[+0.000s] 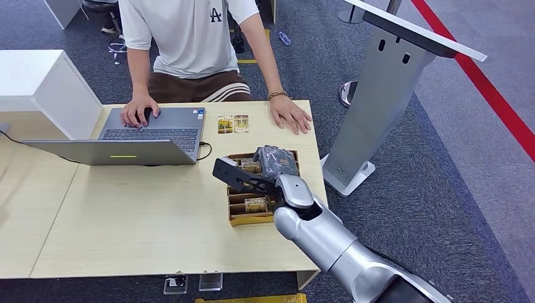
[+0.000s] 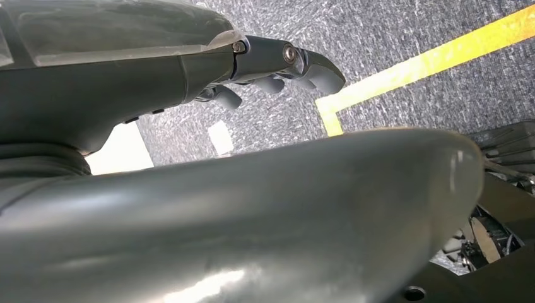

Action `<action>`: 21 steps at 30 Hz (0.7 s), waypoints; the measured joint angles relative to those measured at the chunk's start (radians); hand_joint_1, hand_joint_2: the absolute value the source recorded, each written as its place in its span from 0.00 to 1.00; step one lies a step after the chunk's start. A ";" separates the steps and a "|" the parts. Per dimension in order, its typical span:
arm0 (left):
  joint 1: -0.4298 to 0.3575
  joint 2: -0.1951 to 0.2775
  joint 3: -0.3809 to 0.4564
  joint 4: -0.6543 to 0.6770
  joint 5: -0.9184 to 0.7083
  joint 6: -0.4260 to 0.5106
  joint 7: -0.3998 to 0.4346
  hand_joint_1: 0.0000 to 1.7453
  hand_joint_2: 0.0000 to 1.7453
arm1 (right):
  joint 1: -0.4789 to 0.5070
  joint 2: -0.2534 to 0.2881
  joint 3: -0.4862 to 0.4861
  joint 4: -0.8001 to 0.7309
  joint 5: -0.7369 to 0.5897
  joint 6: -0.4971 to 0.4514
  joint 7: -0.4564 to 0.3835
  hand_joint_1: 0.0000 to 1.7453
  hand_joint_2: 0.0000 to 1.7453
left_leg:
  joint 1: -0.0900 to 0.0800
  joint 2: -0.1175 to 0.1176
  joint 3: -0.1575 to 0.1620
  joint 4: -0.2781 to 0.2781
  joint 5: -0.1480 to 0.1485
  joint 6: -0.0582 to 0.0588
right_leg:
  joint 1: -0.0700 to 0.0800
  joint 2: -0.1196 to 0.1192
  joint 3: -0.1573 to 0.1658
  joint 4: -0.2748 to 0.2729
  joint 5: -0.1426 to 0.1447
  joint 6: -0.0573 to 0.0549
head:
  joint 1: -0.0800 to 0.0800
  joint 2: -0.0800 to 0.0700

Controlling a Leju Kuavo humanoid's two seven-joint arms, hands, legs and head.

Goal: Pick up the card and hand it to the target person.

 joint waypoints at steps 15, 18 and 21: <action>0.000 0.000 -0.027 0.000 -0.039 -0.008 0.015 0.00 0.00 | -0.014 0.000 0.000 0.000 -0.005 -0.006 0.003 0.63 1.00 | 0.000 0.000 0.000 0.000 0.000 0.000 | 0.000 0.000 0.000 0.000 0.000 0.000 | 0.000 0.000; -0.001 0.000 -0.031 0.000 -0.039 -0.008 0.015 0.00 0.00 | -0.014 0.000 0.000 -0.003 -0.004 -0.007 0.009 0.61 1.00 | 0.000 0.000 0.000 0.000 0.000 0.000 | 0.000 0.000 0.000 0.000 0.000 0.000 | 0.000 0.000; -0.001 0.000 -0.036 0.000 -0.040 -0.008 0.015 0.00 0.00 | -0.014 0.000 0.000 -0.009 -0.002 -0.007 0.018 0.61 1.00 | 0.000 0.000 0.000 0.000 0.000 0.000 | 0.000 0.000 0.000 0.000 0.000 0.000 | 0.000 0.000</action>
